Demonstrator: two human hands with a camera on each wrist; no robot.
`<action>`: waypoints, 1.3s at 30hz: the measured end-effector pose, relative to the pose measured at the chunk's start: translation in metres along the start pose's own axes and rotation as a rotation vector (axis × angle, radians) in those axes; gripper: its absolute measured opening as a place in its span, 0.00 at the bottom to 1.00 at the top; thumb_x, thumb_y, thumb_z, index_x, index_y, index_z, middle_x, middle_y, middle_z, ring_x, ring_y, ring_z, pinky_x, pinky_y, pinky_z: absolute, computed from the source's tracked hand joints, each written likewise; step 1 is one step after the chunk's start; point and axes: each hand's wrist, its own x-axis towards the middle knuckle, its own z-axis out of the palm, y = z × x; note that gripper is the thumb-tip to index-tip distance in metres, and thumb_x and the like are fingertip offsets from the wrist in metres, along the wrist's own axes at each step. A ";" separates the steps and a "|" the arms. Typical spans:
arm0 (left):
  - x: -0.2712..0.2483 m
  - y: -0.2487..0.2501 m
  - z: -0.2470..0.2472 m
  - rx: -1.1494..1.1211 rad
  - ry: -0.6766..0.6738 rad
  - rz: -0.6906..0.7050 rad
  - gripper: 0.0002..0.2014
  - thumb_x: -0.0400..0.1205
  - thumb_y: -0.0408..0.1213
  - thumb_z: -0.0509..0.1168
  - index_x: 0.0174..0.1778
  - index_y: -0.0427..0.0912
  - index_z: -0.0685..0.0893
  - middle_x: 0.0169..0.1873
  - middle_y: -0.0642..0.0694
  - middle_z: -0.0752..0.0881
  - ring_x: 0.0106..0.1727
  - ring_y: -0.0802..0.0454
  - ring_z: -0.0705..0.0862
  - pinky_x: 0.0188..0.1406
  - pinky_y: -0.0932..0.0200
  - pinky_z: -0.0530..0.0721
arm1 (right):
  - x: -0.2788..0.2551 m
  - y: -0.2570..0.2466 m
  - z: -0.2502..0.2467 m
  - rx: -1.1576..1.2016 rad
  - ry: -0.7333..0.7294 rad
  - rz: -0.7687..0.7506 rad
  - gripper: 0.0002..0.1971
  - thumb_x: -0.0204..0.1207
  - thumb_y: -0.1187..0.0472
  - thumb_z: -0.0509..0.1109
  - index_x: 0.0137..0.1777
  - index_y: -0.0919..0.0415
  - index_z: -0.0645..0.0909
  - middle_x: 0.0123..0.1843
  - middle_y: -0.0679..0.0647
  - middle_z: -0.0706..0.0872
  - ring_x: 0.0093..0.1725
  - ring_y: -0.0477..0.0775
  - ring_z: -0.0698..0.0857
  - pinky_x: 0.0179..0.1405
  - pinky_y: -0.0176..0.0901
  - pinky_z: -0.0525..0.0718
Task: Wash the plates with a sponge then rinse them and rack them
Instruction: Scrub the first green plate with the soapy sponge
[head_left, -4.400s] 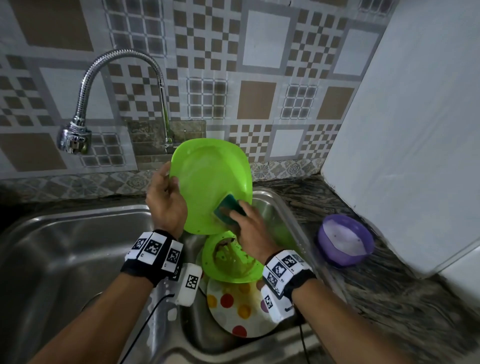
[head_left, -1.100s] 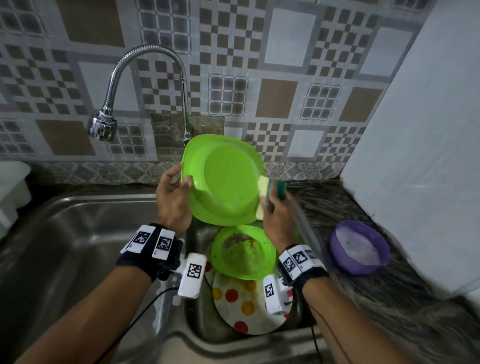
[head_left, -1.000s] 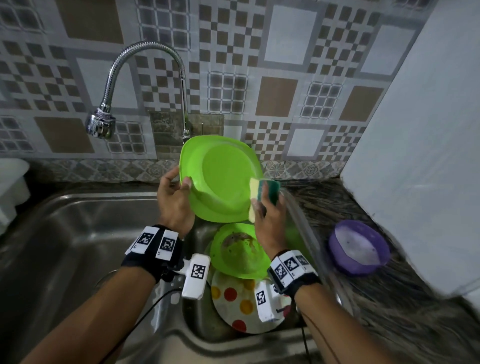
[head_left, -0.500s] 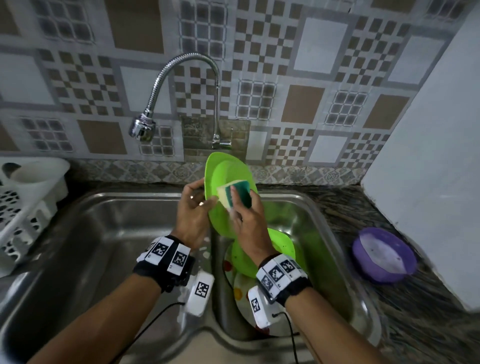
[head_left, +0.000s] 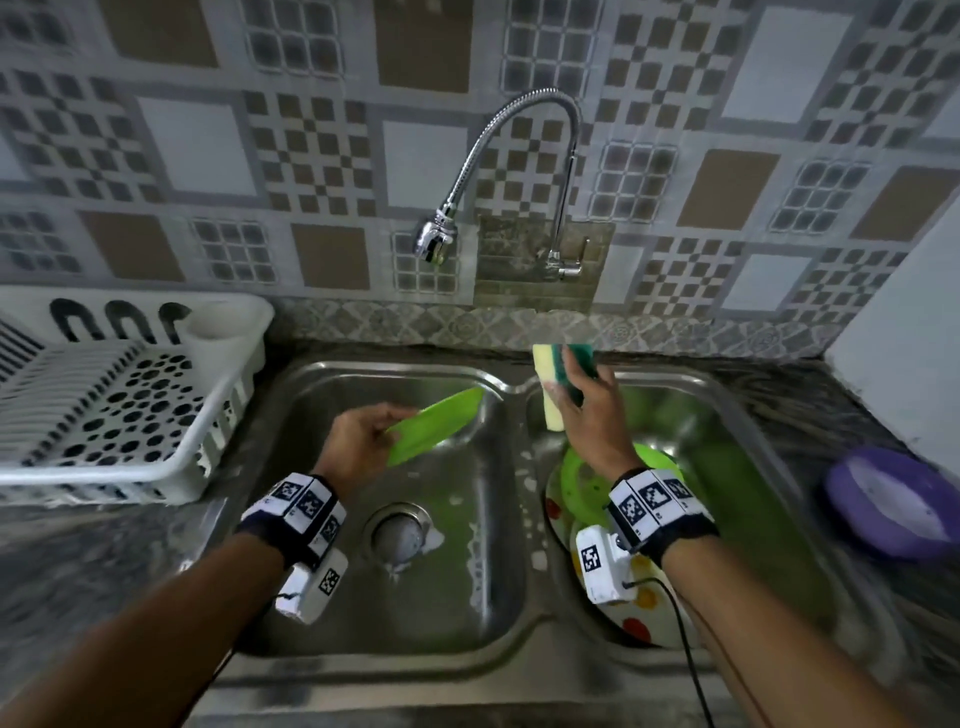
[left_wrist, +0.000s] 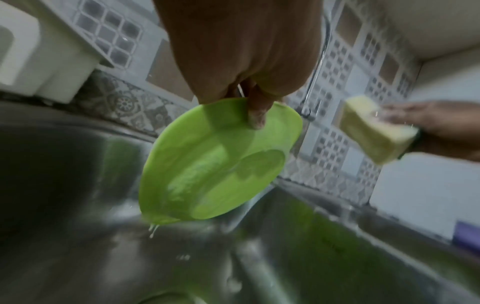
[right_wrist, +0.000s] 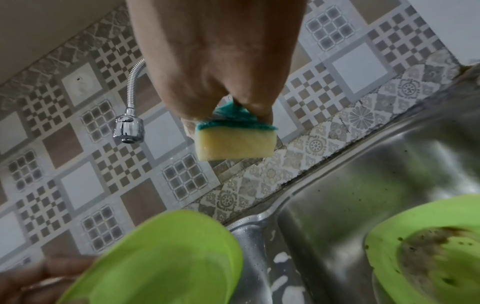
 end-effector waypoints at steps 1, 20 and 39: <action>-0.002 -0.010 0.004 0.082 -0.026 -0.019 0.34 0.74 0.19 0.66 0.43 0.75 0.85 0.39 0.75 0.87 0.43 0.73 0.84 0.52 0.70 0.80 | -0.002 0.001 0.004 -0.019 -0.003 0.001 0.24 0.79 0.58 0.67 0.75 0.59 0.70 0.64 0.69 0.73 0.63 0.64 0.77 0.67 0.41 0.72; -0.027 -0.077 0.068 0.216 -0.685 -0.357 0.10 0.72 0.19 0.71 0.46 0.32 0.90 0.32 0.50 0.87 0.23 0.72 0.82 0.22 0.78 0.76 | -0.029 0.046 -0.006 -0.022 -0.027 0.172 0.24 0.78 0.55 0.68 0.74 0.55 0.72 0.64 0.65 0.73 0.63 0.59 0.79 0.70 0.47 0.75; 0.048 0.094 0.224 -0.571 -0.326 -0.315 0.14 0.81 0.23 0.63 0.34 0.42 0.86 0.21 0.53 0.88 0.23 0.60 0.85 0.26 0.64 0.86 | -0.031 0.141 -0.199 -0.302 0.151 0.289 0.24 0.78 0.56 0.69 0.73 0.56 0.74 0.66 0.72 0.71 0.63 0.69 0.77 0.70 0.46 0.72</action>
